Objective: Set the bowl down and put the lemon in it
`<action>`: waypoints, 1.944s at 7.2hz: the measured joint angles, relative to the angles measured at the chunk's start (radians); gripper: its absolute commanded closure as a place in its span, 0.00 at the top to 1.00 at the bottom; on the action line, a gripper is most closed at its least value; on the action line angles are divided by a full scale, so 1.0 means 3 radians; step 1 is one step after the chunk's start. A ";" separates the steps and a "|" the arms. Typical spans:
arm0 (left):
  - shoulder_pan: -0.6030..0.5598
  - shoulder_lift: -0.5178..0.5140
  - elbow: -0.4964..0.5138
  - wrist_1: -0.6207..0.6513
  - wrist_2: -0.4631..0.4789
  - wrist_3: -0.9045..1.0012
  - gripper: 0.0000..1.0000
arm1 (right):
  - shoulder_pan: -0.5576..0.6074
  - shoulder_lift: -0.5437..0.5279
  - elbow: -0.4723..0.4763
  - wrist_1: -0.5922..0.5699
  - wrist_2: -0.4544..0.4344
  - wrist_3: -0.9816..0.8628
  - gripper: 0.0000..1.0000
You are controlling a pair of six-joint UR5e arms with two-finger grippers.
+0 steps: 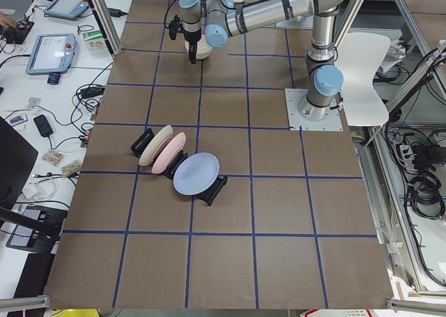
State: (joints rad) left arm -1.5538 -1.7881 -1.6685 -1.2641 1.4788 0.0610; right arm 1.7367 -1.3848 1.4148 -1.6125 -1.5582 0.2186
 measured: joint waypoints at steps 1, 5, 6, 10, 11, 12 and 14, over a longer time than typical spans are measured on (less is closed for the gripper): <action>0.0071 0.0195 0.0202 -0.0515 0.0137 0.0092 1.00 | 0.0232 0.0131 -0.0008 -0.0199 0.0001 0.0247 0.20; 0.0087 0.0640 0.0446 -0.1092 0.0251 0.0136 1.00 | 0.0664 0.0898 -0.0026 -0.0981 -0.0017 0.0576 0.24; 0.0084 0.0622 0.0448 -0.1026 0.0247 0.0126 1.00 | 0.0707 0.1100 -0.0014 -0.1132 -0.0018 0.0535 0.24; 0.0092 0.0665 0.0449 -0.0977 0.0237 0.0103 1.00 | 0.0783 0.1447 0.0078 -0.1319 0.0001 0.0364 0.32; 0.0092 0.0676 0.0446 -0.0976 0.0236 0.0100 1.00 | 0.0785 0.1460 0.0156 -0.1430 0.0002 0.0336 0.76; 0.0092 0.0680 0.0444 -0.0976 0.0235 0.0099 1.00 | 0.0786 0.1465 0.0235 -0.1554 -0.0006 0.0312 1.00; 0.0097 0.0685 0.0446 -0.0976 0.0242 0.0104 1.00 | 0.0782 0.1431 0.0307 -0.1667 -0.0025 0.0284 1.00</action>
State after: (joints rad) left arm -1.5248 -1.5827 -1.5347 -1.5570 1.5513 0.0922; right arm 1.9714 -0.9555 1.5069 -2.1126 -1.5656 0.3039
